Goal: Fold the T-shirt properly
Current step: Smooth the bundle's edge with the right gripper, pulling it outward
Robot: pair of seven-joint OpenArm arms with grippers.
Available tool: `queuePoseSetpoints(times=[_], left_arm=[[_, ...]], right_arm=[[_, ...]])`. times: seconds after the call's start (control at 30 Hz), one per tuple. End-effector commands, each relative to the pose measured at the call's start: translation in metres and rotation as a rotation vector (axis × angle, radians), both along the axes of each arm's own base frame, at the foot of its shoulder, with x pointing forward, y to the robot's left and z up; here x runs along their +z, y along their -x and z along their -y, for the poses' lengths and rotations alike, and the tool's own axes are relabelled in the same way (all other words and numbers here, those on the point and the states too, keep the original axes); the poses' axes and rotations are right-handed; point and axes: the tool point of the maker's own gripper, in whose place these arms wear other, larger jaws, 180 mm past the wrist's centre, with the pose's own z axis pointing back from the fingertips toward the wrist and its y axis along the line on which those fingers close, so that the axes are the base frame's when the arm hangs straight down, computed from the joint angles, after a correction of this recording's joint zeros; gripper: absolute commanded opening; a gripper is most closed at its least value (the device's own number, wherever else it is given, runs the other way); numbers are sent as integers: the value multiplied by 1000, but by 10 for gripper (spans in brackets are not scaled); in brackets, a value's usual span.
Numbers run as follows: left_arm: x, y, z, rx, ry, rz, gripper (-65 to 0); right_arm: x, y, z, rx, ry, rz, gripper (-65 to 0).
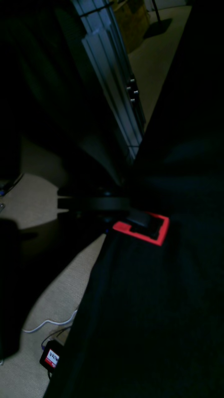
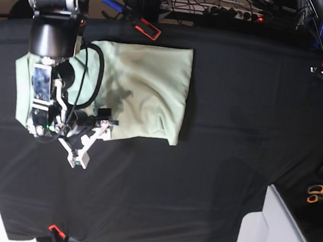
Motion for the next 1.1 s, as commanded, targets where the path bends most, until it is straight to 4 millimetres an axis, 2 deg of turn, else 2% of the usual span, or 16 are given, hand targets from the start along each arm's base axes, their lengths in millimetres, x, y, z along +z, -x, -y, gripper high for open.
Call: queuePoseSetpoints(times=[0.0,0.03,0.3,0.5,0.7,0.77,0.87,0.9,1.0,1.07], left_arm=[[13,-4,-10,-4,-41,14,-650],[13,-4,-10,-4,-41,14,-650],[12,-4,-10,-4,-40,13,-650],[12,-4,-10,-4,-40,13,-650],[12,-4,-10,-3,-39,13,-650],[12,-4,-10,-3,-39,13,-650],[12,-4,-10,-3,-39,13,-650],[12,-4,-10,-3,-39,13,-650],[12,-4,-10,-3,-39,13,-650],[12,-4,-10,-3,-39,15,-650]], right_arm=[[16,-22,-3,-2,-20,65,-196],[14,-24,2,-8,-15,66,-174],[13,-26,3,-16,-19,83,-184],[12,-24,-8,-10,-38,77,-326],[13,-23,-17,-6,-54,76,-364],[13,-23,-17,-6,-54,74,-434],[12,-22,-16,-6,-52,71,-614],[12,-22,-16,-6,-52,71,-650],[12,-22,-15,-7,-52,71,-643],[11,-23,-3,-63,-68,66,-650]])
